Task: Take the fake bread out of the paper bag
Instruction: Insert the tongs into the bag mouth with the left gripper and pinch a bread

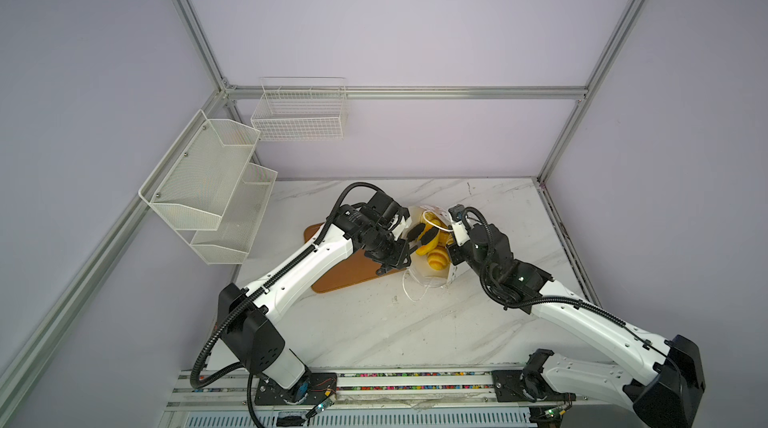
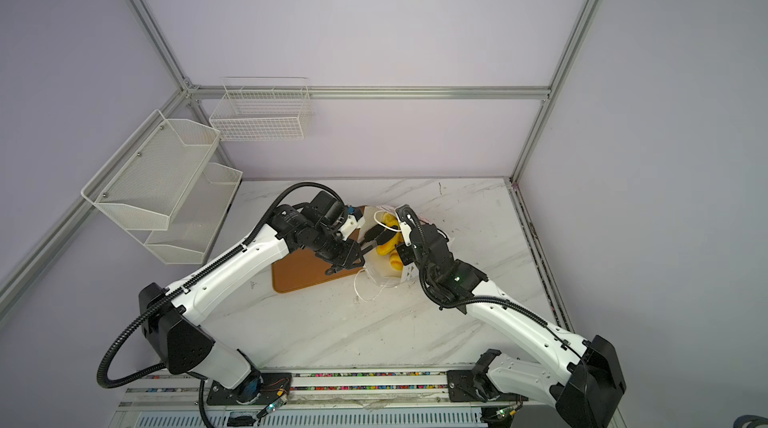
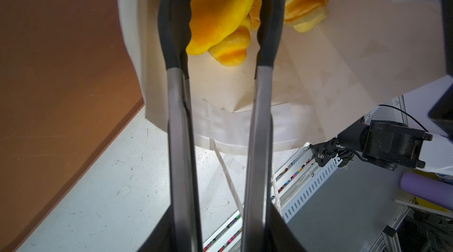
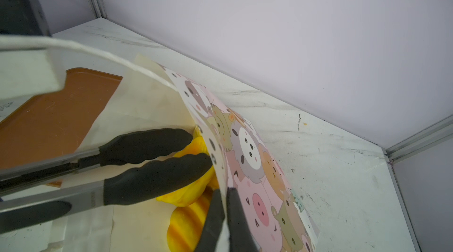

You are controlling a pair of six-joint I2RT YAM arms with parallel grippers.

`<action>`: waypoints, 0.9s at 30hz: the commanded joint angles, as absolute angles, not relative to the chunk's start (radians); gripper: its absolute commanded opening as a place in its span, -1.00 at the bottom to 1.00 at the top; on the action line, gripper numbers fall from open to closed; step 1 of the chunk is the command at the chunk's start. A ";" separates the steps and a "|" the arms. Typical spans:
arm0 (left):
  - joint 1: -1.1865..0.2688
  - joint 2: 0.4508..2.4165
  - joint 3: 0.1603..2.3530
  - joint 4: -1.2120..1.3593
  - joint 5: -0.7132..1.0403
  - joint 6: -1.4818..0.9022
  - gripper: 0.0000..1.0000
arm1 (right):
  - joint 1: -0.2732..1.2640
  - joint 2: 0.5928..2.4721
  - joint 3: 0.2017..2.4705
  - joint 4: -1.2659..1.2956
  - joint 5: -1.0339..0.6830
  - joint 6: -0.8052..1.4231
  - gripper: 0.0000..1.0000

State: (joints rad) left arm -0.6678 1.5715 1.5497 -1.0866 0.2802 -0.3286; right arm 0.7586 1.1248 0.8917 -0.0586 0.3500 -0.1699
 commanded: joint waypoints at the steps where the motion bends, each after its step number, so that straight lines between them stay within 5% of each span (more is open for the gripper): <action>1: -0.662 1.534 1.539 -1.082 0.265 -0.304 -0.16 | 0.760 1.126 0.917 -0.013 0.343 -0.180 -1.00; 27: -0.952 1.517 1.589 -1.188 -0.197 -0.446 -0.15 | 0.759 1.152 0.933 -0.013 0.347 -0.149 -1.00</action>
State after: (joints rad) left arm -0.9279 1.5059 1.5509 -1.1957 -0.1219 -0.4023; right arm 0.7586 1.1534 0.9123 -0.0578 0.3515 -0.1616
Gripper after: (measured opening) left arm 0.422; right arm 0.053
